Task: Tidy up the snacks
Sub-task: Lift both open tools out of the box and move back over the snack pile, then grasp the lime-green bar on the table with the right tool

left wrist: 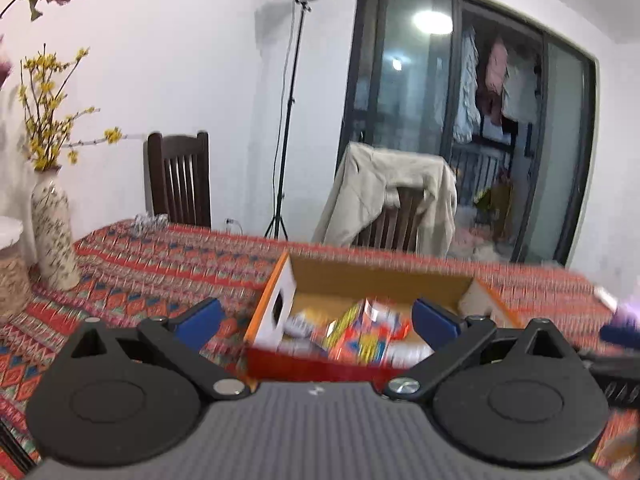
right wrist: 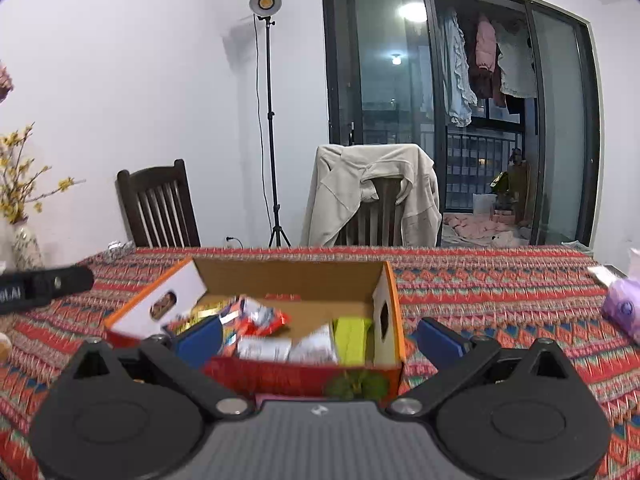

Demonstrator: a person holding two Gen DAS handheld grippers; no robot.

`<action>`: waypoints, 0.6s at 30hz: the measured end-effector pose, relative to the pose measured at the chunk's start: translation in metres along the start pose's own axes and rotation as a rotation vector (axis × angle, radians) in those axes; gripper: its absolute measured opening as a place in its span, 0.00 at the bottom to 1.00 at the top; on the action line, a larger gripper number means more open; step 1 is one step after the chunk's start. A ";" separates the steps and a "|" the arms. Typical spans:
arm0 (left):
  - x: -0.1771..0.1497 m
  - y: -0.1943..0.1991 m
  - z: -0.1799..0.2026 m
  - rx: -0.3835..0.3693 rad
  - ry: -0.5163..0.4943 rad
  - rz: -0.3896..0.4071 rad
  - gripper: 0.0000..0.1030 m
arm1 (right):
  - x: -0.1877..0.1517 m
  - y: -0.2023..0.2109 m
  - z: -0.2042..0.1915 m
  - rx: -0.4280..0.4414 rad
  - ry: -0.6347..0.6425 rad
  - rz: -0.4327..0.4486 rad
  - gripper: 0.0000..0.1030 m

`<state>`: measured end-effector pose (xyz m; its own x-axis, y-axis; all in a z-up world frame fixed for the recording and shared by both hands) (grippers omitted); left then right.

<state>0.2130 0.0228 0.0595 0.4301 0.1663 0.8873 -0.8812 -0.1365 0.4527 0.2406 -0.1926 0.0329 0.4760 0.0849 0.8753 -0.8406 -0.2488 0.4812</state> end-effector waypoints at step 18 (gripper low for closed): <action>-0.088 -0.002 -0.054 -0.029 0.031 -0.101 1.00 | -0.097 0.020 0.024 -0.037 -0.013 -0.127 1.00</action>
<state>0.1658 0.0611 -0.0243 0.5112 0.2077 0.8340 -0.8391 -0.0891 0.5366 0.1843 -0.2288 -0.0434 0.5824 0.1010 0.8066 -0.7820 -0.2014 0.5899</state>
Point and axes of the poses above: each gripper's, at about its wrist camera, not at the fingertips, and y roughly against the way its jaws point, z to its right, x to its top, the point moved 7 cm from there along -y, roughly the way its jaws point, and after that the axes turned 7 degrees about -z, right-handed, at the moved point
